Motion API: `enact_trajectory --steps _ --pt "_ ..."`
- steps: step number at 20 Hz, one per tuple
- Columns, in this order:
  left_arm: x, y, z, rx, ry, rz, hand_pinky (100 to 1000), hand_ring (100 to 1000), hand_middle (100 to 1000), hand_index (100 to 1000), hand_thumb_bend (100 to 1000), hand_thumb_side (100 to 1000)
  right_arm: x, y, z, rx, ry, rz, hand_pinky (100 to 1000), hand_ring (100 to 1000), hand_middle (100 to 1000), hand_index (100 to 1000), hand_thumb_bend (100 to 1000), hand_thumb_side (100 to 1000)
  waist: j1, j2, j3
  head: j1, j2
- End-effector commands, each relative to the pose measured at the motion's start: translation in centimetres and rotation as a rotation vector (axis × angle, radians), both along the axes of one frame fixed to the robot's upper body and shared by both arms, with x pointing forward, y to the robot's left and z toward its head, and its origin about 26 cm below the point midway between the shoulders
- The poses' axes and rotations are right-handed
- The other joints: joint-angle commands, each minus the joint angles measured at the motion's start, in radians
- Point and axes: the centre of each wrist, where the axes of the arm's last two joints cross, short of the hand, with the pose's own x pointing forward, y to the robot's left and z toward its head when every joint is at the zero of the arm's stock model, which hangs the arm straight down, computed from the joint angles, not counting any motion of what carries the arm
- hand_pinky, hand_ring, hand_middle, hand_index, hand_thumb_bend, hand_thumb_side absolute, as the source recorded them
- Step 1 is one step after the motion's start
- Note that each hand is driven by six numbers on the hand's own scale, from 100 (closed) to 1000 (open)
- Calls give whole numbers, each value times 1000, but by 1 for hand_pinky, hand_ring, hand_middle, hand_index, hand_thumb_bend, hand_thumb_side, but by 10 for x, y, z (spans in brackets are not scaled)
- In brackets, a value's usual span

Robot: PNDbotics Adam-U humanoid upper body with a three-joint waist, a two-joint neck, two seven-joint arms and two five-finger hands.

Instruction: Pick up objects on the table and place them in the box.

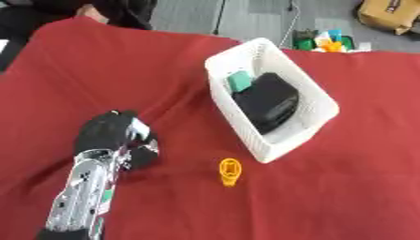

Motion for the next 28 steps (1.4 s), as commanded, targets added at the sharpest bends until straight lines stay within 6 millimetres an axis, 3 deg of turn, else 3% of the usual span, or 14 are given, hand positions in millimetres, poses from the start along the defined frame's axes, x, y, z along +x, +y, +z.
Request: enact_trajectory --steps 1,17,28 --pt "-3 -1 9 4 -26 -4 821 662 493 914 100 661 -3 -2 8 -8 -23 5 779 764 616 738 154 1000 2 -26 0 1 -11" --pt "7 9 40 77 -107 25 817 657 494 912 100 627 -4 -2 6 -16 -15 13 779 764 616 739 162 1000 5 -37 -2 3 -4" --pt "6 4 62 106 -171 -19 801 635 483 907 100 597 -4 -2 5 -17 -13 15 779 765 616 738 159 1000 7 -41 -9 3 -4"
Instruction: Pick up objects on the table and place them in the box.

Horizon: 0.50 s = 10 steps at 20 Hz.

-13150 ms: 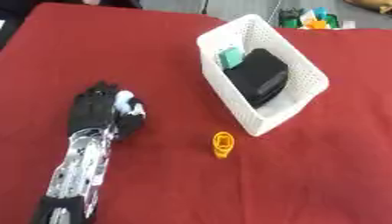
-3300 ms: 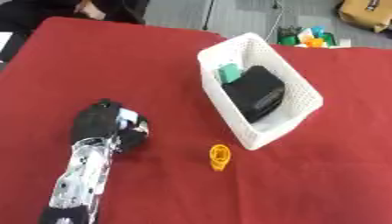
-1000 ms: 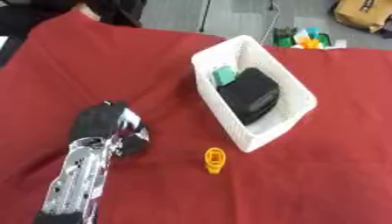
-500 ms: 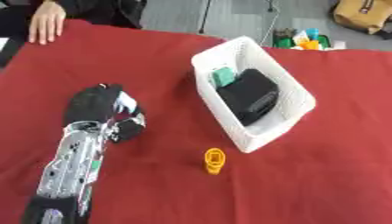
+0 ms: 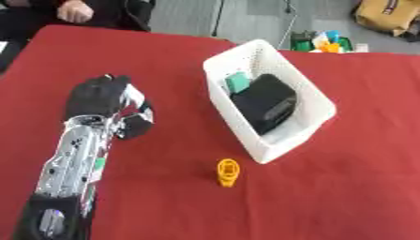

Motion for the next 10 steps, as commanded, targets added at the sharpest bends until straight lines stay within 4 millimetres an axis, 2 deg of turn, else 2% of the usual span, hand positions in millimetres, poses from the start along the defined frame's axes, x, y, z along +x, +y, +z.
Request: enact_trajectory --steps 1,10 --pt "-6 -1 15 20 -47 -16 800 633 482 907 100 594 -3 -3 7 -23 -24 2 779 765 616 738 159 1000 5 -32 -3 2 -5" --pt "-14 -12 36 43 -109 -85 785 619 474 907 100 577 -3 -3 7 -24 -17 2 779 766 616 738 157 1000 12 -37 -7 -1 -2"
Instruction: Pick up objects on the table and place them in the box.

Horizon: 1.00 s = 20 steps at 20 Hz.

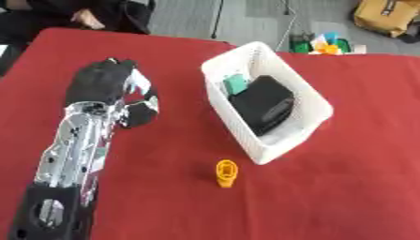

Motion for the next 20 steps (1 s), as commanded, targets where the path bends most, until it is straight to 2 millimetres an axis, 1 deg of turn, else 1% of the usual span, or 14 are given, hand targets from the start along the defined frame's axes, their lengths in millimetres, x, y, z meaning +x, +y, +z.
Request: enact_trajectory --steps 1,8,12,20 --pt "-8 -2 15 22 -51 -23 779 613 470 906 100 568 -3 -3 7 -23 -20 2 779 766 616 738 155 1000 5 -31 -3 -1 -2" --pt "-13 -15 32 37 -85 -92 772 606 465 906 100 563 -3 -3 7 -24 -13 6 780 767 616 738 152 999 14 -38 -9 -4 -1" --pt "-15 -25 42 47 -104 -145 763 597 459 904 100 558 -4 -3 7 -27 -9 9 780 767 617 739 152 998 21 -42 -19 -4 3" --pt "-15 -45 57 82 -110 -241 759 592 456 901 100 554 -4 -2 7 -35 -2 19 781 768 617 739 155 996 34 -44 -37 3 8"
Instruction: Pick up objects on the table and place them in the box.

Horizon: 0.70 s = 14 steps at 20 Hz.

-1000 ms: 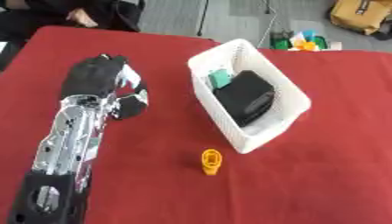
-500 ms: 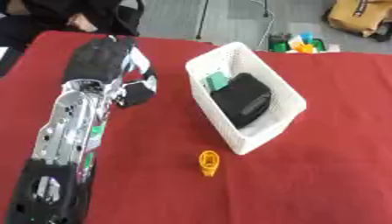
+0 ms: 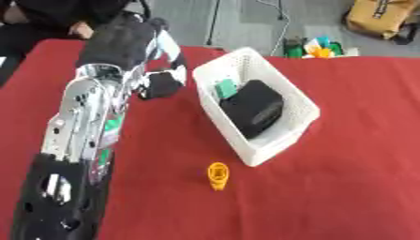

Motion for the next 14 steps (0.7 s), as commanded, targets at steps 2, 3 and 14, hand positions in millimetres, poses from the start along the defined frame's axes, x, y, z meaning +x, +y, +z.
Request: enact_trajectory --steps 2,3,14 --pt "-2 -9 9 17 -16 -47 759 591 456 901 100 555 -2 -1 8 -27 -23 12 781 768 617 739 155 995 4 -27 -5 4 6" --pt "-1 -10 10 19 -14 -52 758 591 456 901 100 560 -2 -1 8 -27 -23 13 781 768 617 739 155 995 5 -27 -7 4 5" --pt "16 -35 11 77 35 -129 766 600 462 898 100 563 -2 1 9 -35 -20 27 781 769 617 740 156 992 19 -24 -35 7 8"
